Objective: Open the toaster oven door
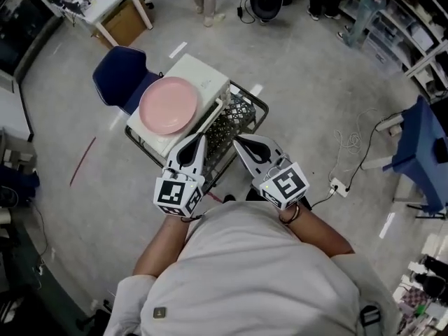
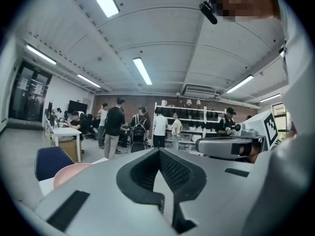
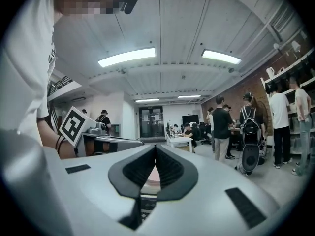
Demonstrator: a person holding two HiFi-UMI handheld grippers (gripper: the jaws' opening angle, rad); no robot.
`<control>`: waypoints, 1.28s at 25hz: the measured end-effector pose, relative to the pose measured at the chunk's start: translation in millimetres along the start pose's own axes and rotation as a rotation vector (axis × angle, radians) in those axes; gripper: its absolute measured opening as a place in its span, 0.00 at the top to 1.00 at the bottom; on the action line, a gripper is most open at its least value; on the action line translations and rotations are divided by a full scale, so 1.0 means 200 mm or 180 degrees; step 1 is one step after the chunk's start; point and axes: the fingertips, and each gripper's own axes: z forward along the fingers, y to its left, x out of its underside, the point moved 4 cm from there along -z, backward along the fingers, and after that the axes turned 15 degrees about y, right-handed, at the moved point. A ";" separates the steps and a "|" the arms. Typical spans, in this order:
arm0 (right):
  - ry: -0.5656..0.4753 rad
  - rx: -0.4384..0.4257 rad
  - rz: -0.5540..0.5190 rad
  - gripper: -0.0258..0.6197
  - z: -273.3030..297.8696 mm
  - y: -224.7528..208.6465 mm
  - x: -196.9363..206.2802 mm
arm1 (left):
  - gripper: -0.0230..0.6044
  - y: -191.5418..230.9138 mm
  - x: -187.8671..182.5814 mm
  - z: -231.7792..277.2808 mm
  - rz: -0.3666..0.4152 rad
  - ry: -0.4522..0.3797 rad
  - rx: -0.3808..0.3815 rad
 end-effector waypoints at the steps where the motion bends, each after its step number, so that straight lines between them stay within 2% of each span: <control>1: 0.0014 -0.0090 -0.0047 0.93 0.03 -0.03 -0.02 | 0.94 0.03 -0.01 0.02 -0.0040 -0.0001 -0.0099; 5: 0.0068 -0.0529 -0.0231 0.93 0.19 -0.18 -0.11 | 0.94 0.14 -0.09 0.07 -0.0218 0.0032 -0.0465; 8: 0.0144 -0.0840 -0.0332 0.93 0.32 -0.28 -0.14 | 0.94 0.20 -0.13 0.14 -0.0247 0.0062 -0.0719; 17: 0.0385 -0.1646 -0.0792 0.93 0.50 -0.51 -0.17 | 0.94 0.20 -0.09 0.28 -0.0428 0.0223 -0.1400; 24: 0.0618 -0.2126 -0.1092 0.93 0.60 -0.54 -0.06 | 0.94 0.18 0.07 0.29 -0.0592 0.0456 -0.1670; 29: 0.0723 -0.2294 -0.1239 0.93 0.80 -0.47 -0.01 | 0.94 0.33 0.22 0.25 -0.0383 0.0905 -0.1903; 32: 0.0834 -0.2359 -0.1343 0.93 0.89 -0.45 0.07 | 0.94 0.40 0.32 0.27 -0.0422 0.1044 -0.1848</control>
